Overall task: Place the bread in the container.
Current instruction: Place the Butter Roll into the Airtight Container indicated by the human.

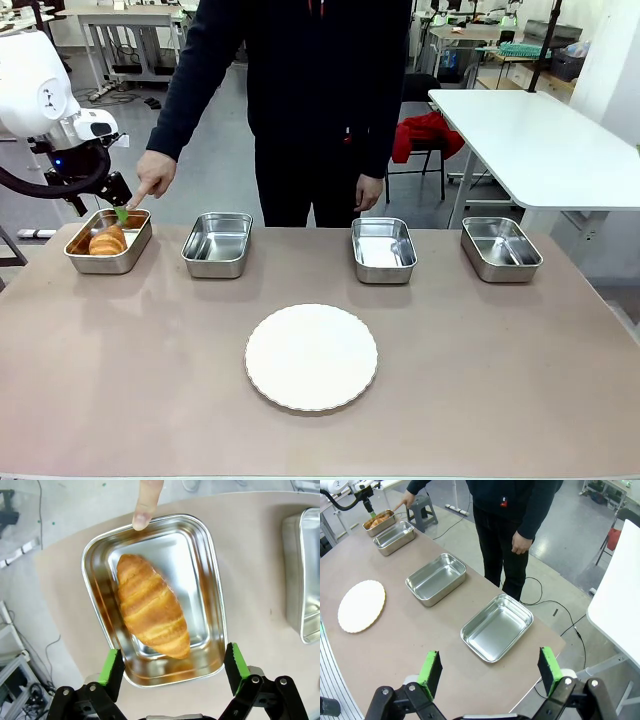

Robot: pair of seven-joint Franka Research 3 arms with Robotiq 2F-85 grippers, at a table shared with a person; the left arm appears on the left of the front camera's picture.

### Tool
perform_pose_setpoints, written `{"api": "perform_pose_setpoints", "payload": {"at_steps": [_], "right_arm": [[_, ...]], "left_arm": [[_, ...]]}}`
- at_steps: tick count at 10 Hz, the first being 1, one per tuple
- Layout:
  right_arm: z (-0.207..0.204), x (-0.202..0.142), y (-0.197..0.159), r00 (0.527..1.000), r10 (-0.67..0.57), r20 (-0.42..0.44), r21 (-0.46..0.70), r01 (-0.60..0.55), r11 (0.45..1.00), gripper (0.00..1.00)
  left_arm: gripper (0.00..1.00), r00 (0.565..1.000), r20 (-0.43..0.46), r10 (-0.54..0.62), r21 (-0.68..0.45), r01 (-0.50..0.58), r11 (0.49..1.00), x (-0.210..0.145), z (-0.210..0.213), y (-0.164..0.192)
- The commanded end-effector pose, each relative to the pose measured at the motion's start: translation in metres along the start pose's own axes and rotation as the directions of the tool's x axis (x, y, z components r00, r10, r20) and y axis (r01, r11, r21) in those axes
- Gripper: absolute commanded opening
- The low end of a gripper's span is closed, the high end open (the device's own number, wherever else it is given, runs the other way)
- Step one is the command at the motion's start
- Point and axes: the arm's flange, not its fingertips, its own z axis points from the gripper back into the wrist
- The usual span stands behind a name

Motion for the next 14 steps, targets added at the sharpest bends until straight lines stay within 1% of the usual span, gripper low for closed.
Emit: {"api": "perform_pose_setpoints", "payload": {"at_steps": [1,4,5,6,7,8,10,11,12,13,14], "right_arm": [[0.001,0.002,0.000,1.000,0.008,0.019,0.002,-0.008,1.000,1.00],[0.001,0.002,0.000,1.000,0.008,0.019,0.002,-0.008,1.000,1.00],[0.001,0.002,0.000,1.000,0.008,0.019,0.002,-0.008,1.000,1.00],[0.001,0.002,0.000,1.000,0.008,0.019,0.002,-0.008,1.000,1.00],[0.001,0.002,0.000,1.000,0.008,0.019,0.002,-0.008,1.000,1.00],[0.001,0.002,0.000,1.000,0.008,0.019,0.002,-0.008,1.000,1.00],[0.001,0.002,0.000,1.000,0.008,0.019,0.002,-0.008,1.000,1.00],[0.001,0.002,0.000,1.000,0.008,0.019,0.002,-0.008,1.000,1.00],[0.001,0.002,0.000,1.000,0.008,0.019,0.002,-0.008,1.000,1.00],[0.001,0.002,0.000,1.000,0.008,0.019,0.002,-0.008,1.000,1.00],[0.001,0.002,0.000,1.000,0.008,0.019,0.002,-0.008,1.000,1.00]], "left_arm": [[1.00,1.000,0.009,-0.003,0.008,0.003,1.000,0.000,-0.002,0.001],[1.00,1.000,0.000,0.000,0.000,0.000,1.000,0.000,0.000,0.000],[1.00,1.000,0.011,0.004,-0.054,-0.003,0.999,-0.012,0.020,-0.016],[1.00,0.998,0.051,0.024,-0.004,-0.023,1.000,-0.026,0.037,-0.023],[1.00,0.996,0.089,0.032,-0.006,-0.031,0.999,-0.039,0.053,-0.029],[1.00,0.991,0.128,0.047,-0.004,-0.047,0.999,-0.056,0.069,-0.038],[1.00,0.981,0.188,0.046,-0.028,-0.041,0.999,-0.104,0.093,-0.050],[1.00,0.969,0.239,0.064,-0.015,-0.062,0.998,-0.130,0.097,-0.057],[1.00,0.960,0.268,0.077,-0.029,-0.072,0.997,-0.165,0.096,-0.070],[1.00,0.952,0.296,0.076,-0.042,-0.067,0.997,-0.189,0.096,-0.077],[1.00,0.955,0.289,0.058,-0.055,-0.044,0.998,-0.204,0.086,-0.081]]}}
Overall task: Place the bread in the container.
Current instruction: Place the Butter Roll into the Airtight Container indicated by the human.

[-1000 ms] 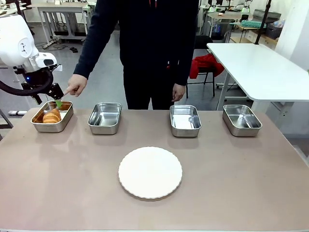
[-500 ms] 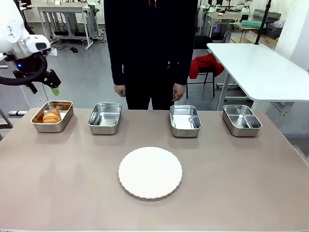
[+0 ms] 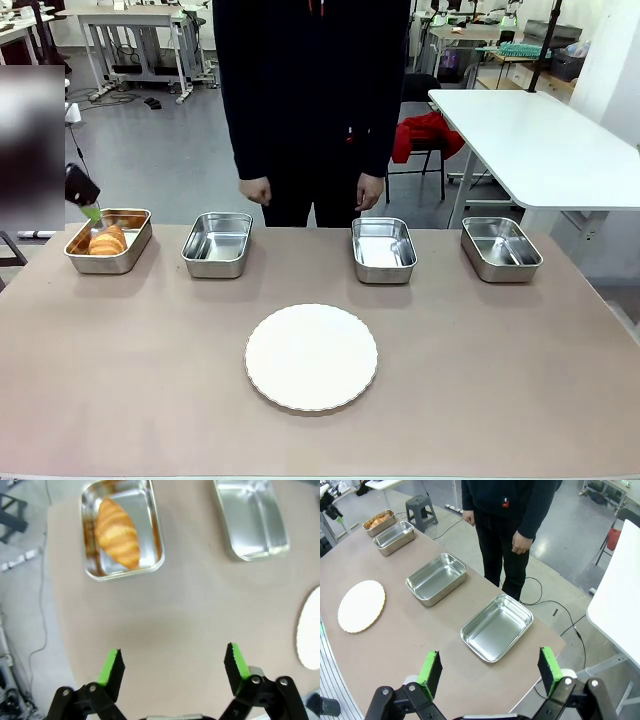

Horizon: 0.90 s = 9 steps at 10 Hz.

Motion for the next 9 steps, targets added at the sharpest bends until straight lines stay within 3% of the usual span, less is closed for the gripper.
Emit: {"api": "perform_pose_setpoints", "payload": {"at_steps": [1,3,4,5,9], "right_arm": [[0.000,0.002,0.000,1.000,0.008,0.020,0.002,-0.008,1.000,1.00],[0.000,0.002,0.000,1.000,0.008,0.020,0.002,-0.008,1.000,1.00],[0.000,0.002,0.000,1.000,0.008,0.020,0.002,-0.008,1.000,1.00],[0.000,0.002,0.000,1.000,0.008,0.020,0.002,-0.008,1.000,1.00],[0.000,0.002,0.000,1.000,0.008,0.020,0.002,-0.008,1.000,1.00]], "left_arm": [[1.00,1.000,0.022,-0.005,-0.055,0.006,0.998,-0.036,-0.007,-0.004],[1.00,0.998,0.030,-0.053,-0.130,0.056,0.990,-0.039,-0.020,-0.004],[1.00,0.992,-0.036,-0.120,-0.142,0.114,0.983,-0.028,-0.028,-0.005],[1.00,1.000,0.001,-0.022,-0.058,0.022,0.998,-0.042,-0.013,-0.011],[1.00,1.000,0.001,-0.022,-0.058,0.022,0.998,-0.042,-0.013,-0.011]]}}
